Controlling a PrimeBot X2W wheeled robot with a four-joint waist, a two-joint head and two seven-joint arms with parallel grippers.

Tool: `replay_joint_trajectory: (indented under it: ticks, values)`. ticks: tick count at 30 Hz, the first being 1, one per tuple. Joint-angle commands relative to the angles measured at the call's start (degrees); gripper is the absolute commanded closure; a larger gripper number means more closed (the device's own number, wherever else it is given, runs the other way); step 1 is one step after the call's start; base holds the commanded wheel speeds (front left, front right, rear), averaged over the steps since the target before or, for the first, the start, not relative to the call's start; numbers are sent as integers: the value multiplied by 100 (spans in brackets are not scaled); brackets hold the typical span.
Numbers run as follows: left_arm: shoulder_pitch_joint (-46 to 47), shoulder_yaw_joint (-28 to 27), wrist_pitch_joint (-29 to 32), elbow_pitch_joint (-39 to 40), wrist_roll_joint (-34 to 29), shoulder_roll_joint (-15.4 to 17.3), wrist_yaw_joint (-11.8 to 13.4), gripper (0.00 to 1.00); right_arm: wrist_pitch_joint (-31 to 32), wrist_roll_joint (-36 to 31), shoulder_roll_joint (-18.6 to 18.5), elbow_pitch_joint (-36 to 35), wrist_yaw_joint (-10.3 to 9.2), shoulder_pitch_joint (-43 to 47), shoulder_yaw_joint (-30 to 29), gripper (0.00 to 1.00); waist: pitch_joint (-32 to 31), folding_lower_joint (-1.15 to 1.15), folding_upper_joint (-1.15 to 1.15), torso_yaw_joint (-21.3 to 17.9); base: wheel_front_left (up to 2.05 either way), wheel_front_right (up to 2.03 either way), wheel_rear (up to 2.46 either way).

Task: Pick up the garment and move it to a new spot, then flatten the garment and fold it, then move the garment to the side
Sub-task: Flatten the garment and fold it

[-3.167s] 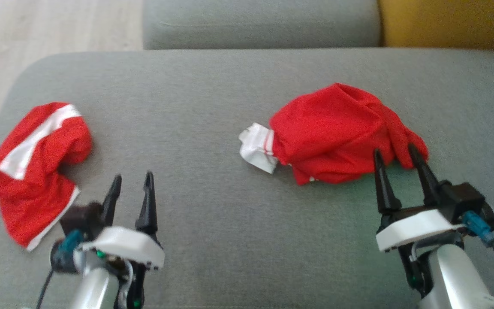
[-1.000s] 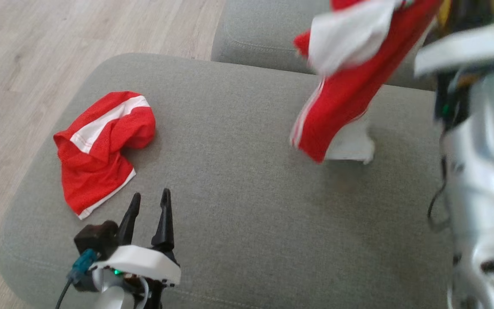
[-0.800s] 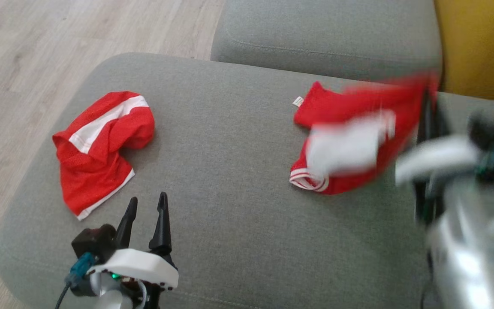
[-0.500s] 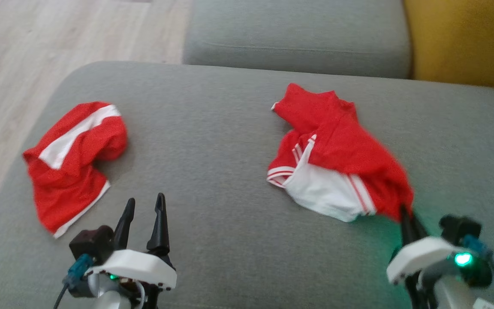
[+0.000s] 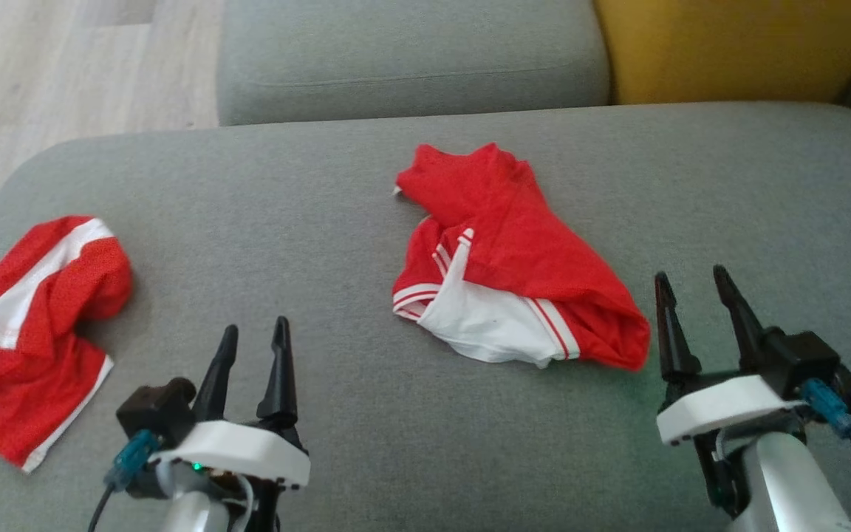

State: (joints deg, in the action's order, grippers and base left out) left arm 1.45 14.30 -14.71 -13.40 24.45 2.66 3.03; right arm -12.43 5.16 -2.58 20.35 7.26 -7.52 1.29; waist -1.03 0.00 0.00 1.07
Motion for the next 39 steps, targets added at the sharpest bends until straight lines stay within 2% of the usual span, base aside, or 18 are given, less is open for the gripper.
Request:
replay_joint_trajectory:
  ticks: [1,9,15,20,24,32,38,39]
  values:
    - [327,-94,-29,239,28,21,-51,0,-131,-140,-30,-415,23,-134,239,0,46,0,0,-94,0,0,0]
    - [363,136,-29,283,87,21,-86,0,-219,-487,-30,-714,23,45,410,0,230,0,0,-98,0,0,0]
    - [498,284,-29,238,112,21,-75,0,-125,-717,-78,-593,23,-324,912,0,526,0,0,138,0,0,0]
    - [618,596,-29,192,152,21,-109,0,154,-1014,-411,39,23,-923,1694,0,767,0,0,447,0,0,0]
    - [740,814,-29,184,251,21,-77,0,259,-1011,-570,648,23,-1377,1977,0,888,0,0,779,0,0,0]
    - [811,955,-29,130,357,21,7,0,399,-751,-681,1674,23,-1960,1971,0,980,0,0,1279,0,0,0]
    - [781,865,-29,116,401,21,53,0,323,-672,-641,2080,23,-2182,1915,0,988,0,0,1386,0,0,0]
    - [782,867,-29,114,397,21,51,0,331,-656,-629,2141,23,-2210,1909,51,991,0,0,1387,0,0,0]
